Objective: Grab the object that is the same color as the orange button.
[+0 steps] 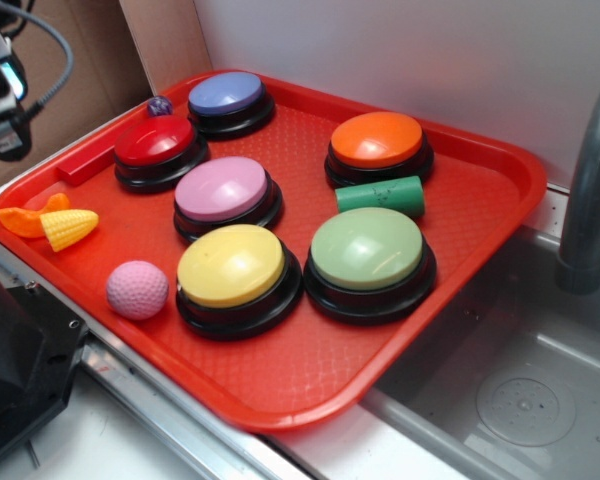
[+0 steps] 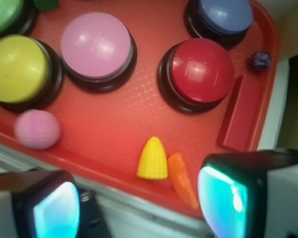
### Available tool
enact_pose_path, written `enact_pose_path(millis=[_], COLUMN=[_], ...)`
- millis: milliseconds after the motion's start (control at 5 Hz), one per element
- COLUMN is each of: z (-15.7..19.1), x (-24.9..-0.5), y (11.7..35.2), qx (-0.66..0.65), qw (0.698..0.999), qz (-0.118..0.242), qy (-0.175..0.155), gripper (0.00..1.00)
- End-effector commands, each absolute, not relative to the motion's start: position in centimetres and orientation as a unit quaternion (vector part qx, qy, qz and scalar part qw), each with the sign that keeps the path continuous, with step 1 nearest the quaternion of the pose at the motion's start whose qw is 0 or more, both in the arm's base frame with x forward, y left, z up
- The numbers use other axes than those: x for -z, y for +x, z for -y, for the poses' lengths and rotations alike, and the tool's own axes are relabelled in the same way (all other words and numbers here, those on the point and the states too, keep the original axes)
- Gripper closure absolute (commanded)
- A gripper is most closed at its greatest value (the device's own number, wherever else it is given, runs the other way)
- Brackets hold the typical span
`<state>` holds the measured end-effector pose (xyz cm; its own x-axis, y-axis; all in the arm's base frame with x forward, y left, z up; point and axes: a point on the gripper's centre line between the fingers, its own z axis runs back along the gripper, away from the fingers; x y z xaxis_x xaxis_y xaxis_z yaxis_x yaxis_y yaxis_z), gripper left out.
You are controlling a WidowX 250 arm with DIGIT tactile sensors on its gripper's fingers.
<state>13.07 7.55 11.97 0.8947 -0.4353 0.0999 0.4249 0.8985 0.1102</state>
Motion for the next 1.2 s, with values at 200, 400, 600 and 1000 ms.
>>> enact_pose_path(millis=[200, 400, 600, 1000], z=[-13.1, -14.1, -14.2, -13.9], x=[-7.4, -7.2, -6.7, -5.0], y=[13.6, 13.0, 12.8, 13.8], qx=[0.287, 0.294, 0.296, 0.278], qw=[0.955, 0.953, 0.953, 0.958], qz=[0.066, 0.058, 0.047, 0.035], qy=[0.038, 0.039, 0.038, 0.053], gripper=[0.0, 0.0, 0.0, 0.0])
